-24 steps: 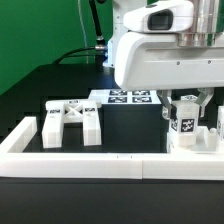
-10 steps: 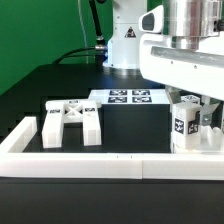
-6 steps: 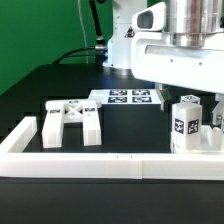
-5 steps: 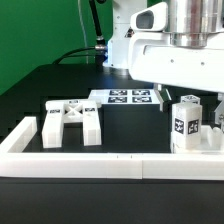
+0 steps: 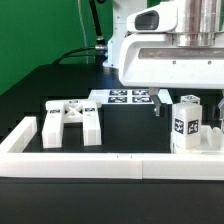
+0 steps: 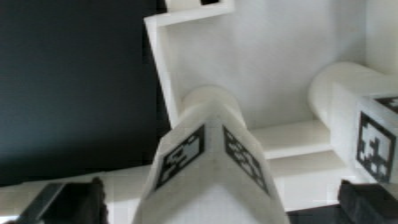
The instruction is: Assemble chair
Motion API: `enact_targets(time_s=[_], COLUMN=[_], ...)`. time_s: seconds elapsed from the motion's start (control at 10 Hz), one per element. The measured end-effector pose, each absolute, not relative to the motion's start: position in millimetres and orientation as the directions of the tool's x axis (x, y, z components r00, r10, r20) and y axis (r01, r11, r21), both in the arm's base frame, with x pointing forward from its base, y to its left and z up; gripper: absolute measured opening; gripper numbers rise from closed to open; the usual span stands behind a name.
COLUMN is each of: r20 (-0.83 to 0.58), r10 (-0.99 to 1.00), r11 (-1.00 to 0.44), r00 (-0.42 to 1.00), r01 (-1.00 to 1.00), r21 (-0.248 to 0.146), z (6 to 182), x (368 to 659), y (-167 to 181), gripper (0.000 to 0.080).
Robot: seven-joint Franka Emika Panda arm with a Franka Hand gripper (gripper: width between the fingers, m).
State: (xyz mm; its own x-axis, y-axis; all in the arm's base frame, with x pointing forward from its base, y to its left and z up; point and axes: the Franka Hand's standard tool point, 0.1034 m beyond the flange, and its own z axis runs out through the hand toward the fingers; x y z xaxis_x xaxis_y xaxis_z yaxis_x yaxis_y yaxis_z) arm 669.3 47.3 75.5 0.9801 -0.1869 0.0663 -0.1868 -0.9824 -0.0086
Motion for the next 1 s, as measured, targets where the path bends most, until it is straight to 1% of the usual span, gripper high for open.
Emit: enact_targets(time_s=[0.2,0.4,0.6,0.7,0.8,0.9,1.0], r20=[0.068,0.060,0.046,0.041,0.042,0.042,0.041], r10=[0.011,0.183,0.359,0.392,0.392,0.391,0.391], r11=[-1.000,-0.982,-0.932,-0.918,-0.918,-0.918,-0.919], r00=[0.998,0.981,0.932,0.919,0.919,0.919,0.920], r01=[0.010,0.180,0.355,0.388,0.388,0.387,0.386], r21=[0.026,0.057,0.077,0.082,0.082,0.082,0.082], z=[75.4,75.6,76.1,76.1,76.2,76.1,75.8], x=[669.4,669.5,669.9,669.9,669.9,669.9,669.8], y=[46.0,45.6,41.5,41.8,42.5,42.3,41.7], gripper=[0.0649,0.0649,0.0649,0.0649,0.0587,0.0587,0.0438])
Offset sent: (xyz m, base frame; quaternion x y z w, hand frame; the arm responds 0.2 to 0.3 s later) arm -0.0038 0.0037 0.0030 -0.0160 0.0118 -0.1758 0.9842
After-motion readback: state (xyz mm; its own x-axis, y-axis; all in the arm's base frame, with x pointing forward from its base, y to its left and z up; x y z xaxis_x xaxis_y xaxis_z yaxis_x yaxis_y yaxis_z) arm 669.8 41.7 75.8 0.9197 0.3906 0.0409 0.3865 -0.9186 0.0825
